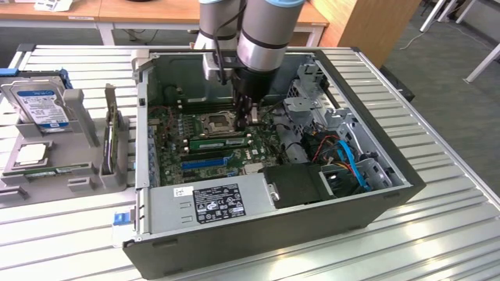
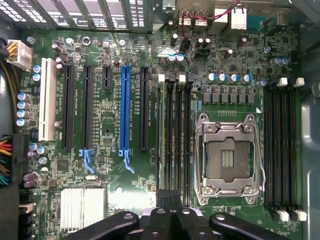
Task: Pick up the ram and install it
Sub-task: 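Press down the ram until it locks into place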
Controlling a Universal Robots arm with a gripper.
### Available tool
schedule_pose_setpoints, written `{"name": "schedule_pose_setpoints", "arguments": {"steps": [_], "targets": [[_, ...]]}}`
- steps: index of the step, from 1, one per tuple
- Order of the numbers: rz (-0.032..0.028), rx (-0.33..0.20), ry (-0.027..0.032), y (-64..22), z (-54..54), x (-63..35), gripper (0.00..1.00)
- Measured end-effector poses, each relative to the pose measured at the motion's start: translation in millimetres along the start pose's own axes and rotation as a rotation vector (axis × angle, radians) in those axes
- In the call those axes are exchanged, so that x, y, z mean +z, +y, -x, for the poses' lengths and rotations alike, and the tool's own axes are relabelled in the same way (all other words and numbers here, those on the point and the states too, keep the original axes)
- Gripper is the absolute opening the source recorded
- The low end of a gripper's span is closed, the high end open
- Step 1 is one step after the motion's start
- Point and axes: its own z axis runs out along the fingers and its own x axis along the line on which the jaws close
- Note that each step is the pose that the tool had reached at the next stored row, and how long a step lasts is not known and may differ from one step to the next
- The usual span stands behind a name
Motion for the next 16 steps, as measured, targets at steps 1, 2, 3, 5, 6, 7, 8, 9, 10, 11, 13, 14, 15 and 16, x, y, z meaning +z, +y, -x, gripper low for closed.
{"name": "schedule_pose_setpoints", "arguments": {"steps": [1, 2, 3, 5, 6, 7, 8, 9, 10, 11, 13, 14, 15, 16], "targets": [[0.0000, 0.000, 0.0000, 0.7, 0.0, 0.0, 0.10], [0.0000, 0.000, 0.0001, 1.5, 0.0, 0.1, 0.10], [0.0000, 0.000, 0.0000, 2.2, 0.0, 0.1, 0.10], [0.0000, 0.000, 0.0000, 3.6, -0.1, 0.2, 0.10], [0.0001, 0.000, 0.0000, 4.4, -0.1, 0.2, 0.10], [0.0000, 0.000, 0.0001, 5.2, -0.1, 0.2, 0.10], [0.0000, 0.000, 0.0000, 5.9, -0.1, 0.3, 0.10], [0.0000, 0.000, 0.0001, 6.6, -0.1, 0.3, 0.10], [0.0000, 0.000, 0.0000, 7.4, -0.1, 0.4, 0.10], [0.0000, 0.000, 0.0000, 8.2, -0.1, 0.4, 0.10], [0.0001, 0.000, 0.0000, 9.8, -0.1, 0.5, 0.10], [0.0000, 0.000, 0.0000, 10.5, -0.2, 0.6, 0.10], [0.0000, 0.000, 0.0000, 11.2, -0.2, 0.6, 0.10], [0.0000, 0.000, 0.0000, 12.0, -0.2, 0.6, 0.10]]}}
